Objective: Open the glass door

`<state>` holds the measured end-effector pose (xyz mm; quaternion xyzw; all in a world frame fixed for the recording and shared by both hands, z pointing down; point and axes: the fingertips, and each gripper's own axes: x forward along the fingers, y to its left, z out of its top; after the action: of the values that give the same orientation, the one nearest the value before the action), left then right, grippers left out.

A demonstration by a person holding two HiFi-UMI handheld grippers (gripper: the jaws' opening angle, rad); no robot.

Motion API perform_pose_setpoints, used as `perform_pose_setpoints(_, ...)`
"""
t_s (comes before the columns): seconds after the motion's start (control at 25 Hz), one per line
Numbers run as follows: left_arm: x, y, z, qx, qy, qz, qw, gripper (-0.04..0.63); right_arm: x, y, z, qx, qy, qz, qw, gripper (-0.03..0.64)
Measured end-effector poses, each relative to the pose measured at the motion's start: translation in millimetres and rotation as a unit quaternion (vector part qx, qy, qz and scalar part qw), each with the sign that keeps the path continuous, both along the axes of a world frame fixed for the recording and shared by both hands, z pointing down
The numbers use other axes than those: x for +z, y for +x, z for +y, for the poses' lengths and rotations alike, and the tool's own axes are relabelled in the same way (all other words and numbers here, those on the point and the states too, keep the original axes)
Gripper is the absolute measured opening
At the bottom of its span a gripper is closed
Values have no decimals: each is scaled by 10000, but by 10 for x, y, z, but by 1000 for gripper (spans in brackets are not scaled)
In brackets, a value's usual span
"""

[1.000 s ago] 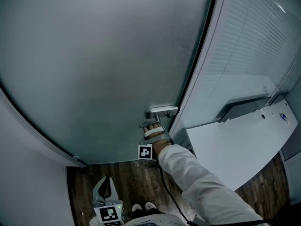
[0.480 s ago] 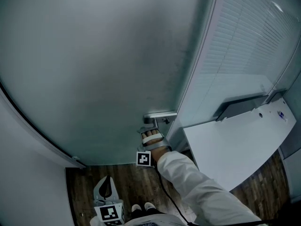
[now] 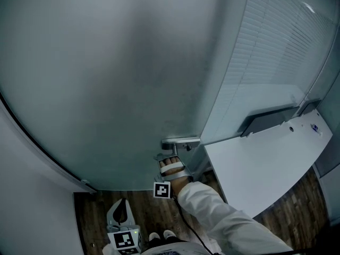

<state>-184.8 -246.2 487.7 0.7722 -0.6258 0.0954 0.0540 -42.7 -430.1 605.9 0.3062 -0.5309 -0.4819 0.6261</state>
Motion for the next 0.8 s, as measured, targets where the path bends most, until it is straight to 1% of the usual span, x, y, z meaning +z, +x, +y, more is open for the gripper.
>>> perform_pose_setpoints(0.2, -18, -5, 48, -16, -57, -36, 10000, 5, -28, -40, 199, 37, -19, -281, 9996, 101)
perform_pose_setpoints(0.4, -117, -1, 108, -93, -100, -57, 9999, 3, -102, -75, 415, 25, -82, -667, 9977, 110)
perform_pose_setpoints(0.48, -118, -19, 107, -113, -68, -53, 9999, 3, -139, -120, 476, 22, -70, -939, 9956, 112)
perform_pose_setpoints(0.56, -86, -30, 79, -113, -42, -58, 9999, 3, -168, -176, 506, 45, -110, -1340, 9909, 114)
perform_pose_setpoints(0.72, -20, 2, 22, -77, -91, -128, 9998, 4, -189, -211, 538, 63, -213, -1644, 9861, 114)
perform_pose_setpoints(0.8, -27, 34, 28, -98, -73, -109, 9999, 5, -258, -229, 573, 67, -182, -1969, 9802, 114)
